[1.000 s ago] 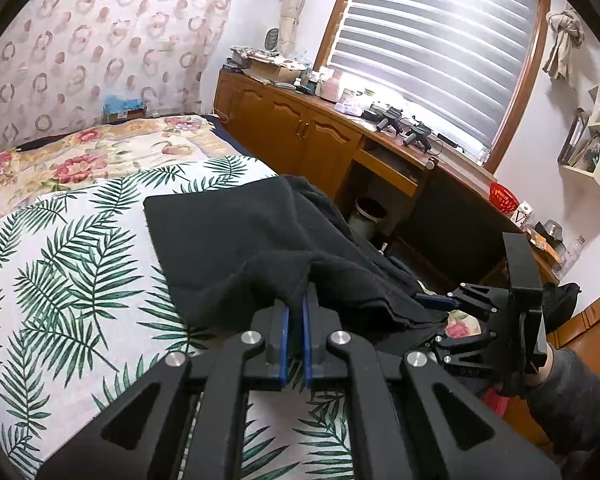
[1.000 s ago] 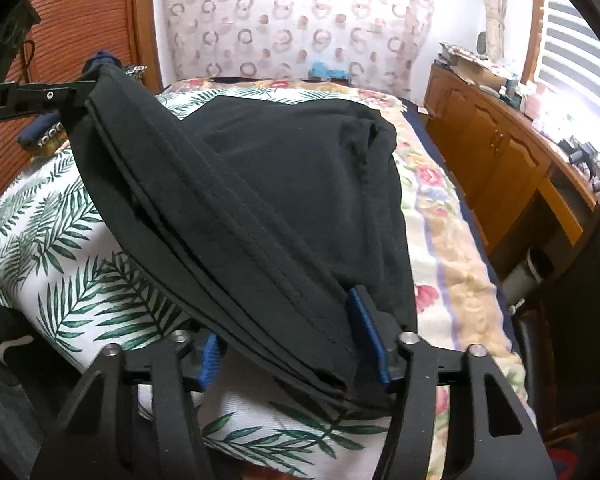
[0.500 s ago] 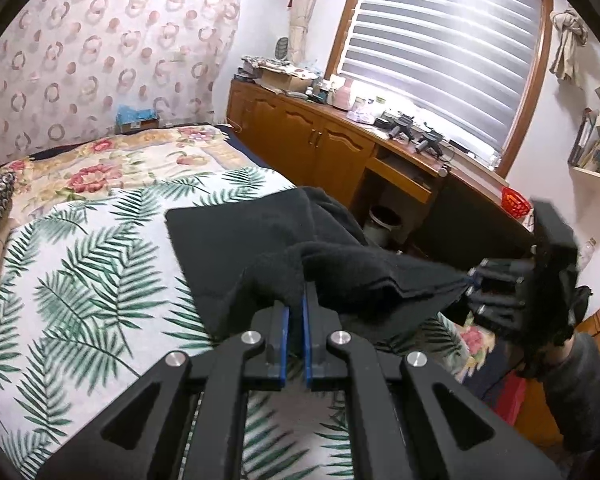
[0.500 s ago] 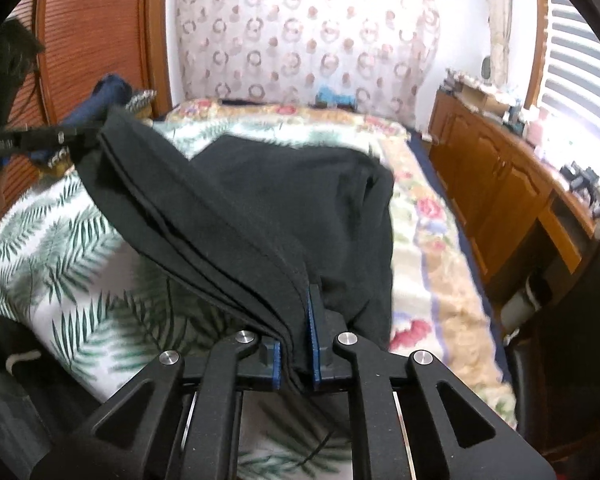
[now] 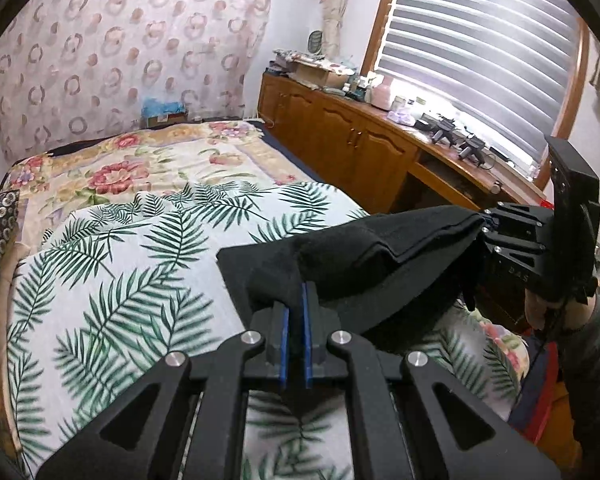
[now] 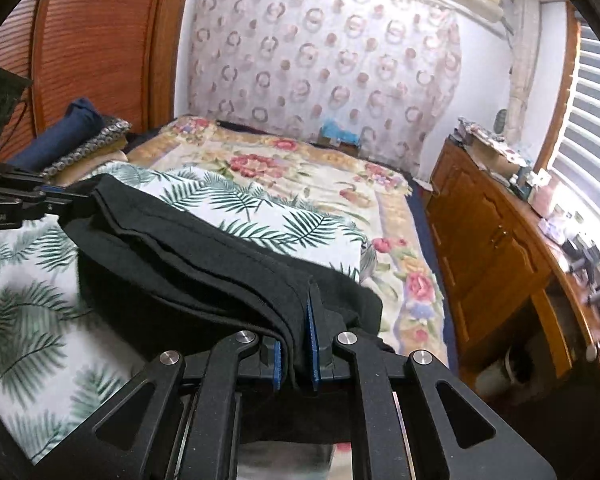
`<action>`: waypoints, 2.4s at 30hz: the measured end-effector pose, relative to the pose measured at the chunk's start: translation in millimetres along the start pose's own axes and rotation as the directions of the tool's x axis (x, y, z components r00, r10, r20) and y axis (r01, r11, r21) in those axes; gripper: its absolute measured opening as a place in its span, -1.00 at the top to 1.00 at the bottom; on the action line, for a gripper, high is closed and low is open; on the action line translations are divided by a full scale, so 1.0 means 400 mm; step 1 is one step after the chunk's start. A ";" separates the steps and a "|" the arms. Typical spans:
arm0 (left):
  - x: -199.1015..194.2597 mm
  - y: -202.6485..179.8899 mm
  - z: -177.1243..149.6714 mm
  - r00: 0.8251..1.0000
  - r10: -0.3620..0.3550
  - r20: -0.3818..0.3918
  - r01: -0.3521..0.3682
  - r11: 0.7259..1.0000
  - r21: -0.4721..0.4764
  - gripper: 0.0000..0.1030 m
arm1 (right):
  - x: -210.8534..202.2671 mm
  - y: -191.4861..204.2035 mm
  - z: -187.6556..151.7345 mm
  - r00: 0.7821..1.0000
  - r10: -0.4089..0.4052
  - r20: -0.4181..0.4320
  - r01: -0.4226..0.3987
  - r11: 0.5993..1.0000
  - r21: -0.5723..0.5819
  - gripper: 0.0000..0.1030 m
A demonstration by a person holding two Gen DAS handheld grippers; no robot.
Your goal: Fold small clothes
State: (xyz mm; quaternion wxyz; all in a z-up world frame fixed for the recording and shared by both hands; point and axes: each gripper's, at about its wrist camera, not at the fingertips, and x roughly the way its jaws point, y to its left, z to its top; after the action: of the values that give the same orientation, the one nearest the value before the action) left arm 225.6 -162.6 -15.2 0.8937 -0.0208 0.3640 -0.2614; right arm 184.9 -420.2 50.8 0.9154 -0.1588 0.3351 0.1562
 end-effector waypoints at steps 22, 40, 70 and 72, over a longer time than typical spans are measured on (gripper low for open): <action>0.128 0.097 -0.005 0.993 0.038 -0.113 -0.038 0.999 0.002 -0.17 | 0.181 -0.177 0.128 0.997 -0.064 -0.049 0.071 0.986 0.151 0.20; 0.266 0.153 0.034 0.982 0.024 -0.189 -0.035 0.998 -0.051 -0.17 | 0.202 -0.214 -0.045 0.975 0.090 -0.202 -0.021 0.946 0.323 -0.10; 0.302 0.132 0.042 0.981 -0.083 -0.173 0.067 0.993 -0.096 0.81 | 0.217 -0.234 -0.094 0.948 0.279 -0.152 -0.197 0.892 0.407 0.70; 0.286 0.122 0.049 0.985 -0.082 -0.153 0.070 0.994 -0.080 0.83 | 0.190 -0.220 -0.088 0.961 0.240 -0.136 -0.175 0.912 0.372 0.73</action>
State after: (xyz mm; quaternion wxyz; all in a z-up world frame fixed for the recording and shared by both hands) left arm 328.9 -178.8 -85.0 0.8504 -0.0473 0.4414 -0.2824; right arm 254.8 -499.6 -8.7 0.8733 0.0329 0.4535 0.1749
